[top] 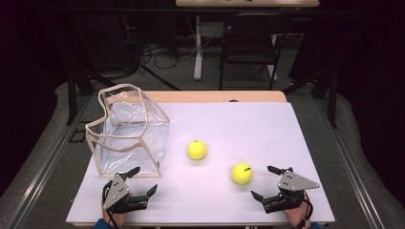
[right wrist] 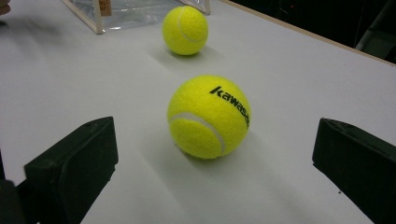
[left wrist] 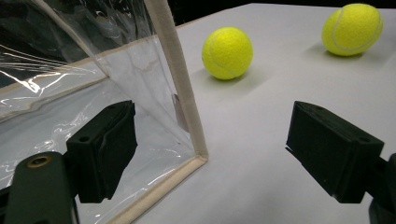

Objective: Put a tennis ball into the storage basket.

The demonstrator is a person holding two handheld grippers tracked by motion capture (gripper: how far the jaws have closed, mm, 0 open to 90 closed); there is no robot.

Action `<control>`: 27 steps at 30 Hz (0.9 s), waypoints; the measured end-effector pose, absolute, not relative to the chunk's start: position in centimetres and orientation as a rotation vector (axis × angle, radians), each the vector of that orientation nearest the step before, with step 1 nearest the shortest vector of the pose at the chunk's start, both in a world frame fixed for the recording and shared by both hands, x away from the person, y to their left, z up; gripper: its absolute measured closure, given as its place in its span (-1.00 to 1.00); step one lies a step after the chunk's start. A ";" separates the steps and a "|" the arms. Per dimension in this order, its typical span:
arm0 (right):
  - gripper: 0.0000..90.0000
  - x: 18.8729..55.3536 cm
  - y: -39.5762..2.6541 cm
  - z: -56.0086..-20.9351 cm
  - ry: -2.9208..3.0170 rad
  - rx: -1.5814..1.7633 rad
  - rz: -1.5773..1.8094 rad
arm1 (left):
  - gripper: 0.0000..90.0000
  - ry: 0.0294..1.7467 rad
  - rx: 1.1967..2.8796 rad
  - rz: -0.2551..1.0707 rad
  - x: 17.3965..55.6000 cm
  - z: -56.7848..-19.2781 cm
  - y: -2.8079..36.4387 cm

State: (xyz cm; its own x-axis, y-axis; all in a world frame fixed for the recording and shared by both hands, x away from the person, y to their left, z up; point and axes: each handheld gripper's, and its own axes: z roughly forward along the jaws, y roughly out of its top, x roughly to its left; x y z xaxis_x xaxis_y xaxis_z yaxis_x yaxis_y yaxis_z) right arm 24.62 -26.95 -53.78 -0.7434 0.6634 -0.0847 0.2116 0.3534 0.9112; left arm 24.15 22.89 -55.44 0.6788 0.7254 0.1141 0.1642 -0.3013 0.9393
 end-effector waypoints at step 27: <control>-1.00 26.3 -25.9 -53.0 2.258 0.837 1.259 | -0.65 0.688 1.841 0.669 24.2 -55.3 22.6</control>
State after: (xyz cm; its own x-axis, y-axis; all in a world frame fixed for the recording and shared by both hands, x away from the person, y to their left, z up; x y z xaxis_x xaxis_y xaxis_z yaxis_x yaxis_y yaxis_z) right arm 26.25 -25.87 -52.96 -0.7300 0.6799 -0.0698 0.2982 0.4087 0.8626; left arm 24.16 22.58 -55.33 0.6829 0.7181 0.1343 0.1542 -0.3214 0.9343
